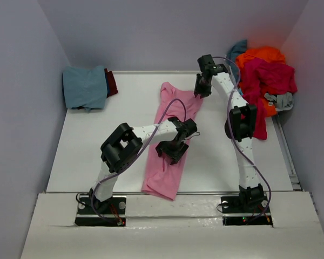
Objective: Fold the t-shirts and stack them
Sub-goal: Fold the tshirt
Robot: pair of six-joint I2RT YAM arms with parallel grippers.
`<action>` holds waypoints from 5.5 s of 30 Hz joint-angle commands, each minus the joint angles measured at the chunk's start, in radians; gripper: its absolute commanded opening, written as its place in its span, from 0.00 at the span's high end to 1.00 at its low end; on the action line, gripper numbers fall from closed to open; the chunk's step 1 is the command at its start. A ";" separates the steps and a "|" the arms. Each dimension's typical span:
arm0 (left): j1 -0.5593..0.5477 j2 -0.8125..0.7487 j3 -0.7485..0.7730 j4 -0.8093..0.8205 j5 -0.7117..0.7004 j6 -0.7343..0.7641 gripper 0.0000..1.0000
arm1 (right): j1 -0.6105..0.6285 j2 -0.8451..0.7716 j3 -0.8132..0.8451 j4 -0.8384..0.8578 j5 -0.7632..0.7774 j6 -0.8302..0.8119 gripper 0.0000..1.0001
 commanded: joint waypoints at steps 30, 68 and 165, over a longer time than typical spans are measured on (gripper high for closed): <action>-0.016 0.003 0.149 0.002 -0.052 0.018 0.22 | 0.032 0.105 0.067 0.106 -0.208 -0.082 0.49; 0.439 0.362 0.771 0.088 -0.207 0.020 0.22 | 0.171 -0.456 -0.563 -0.038 -0.083 -0.019 0.48; 0.438 0.457 0.651 0.222 -0.150 0.076 0.20 | 0.411 -0.447 -0.947 0.073 -0.185 0.062 0.54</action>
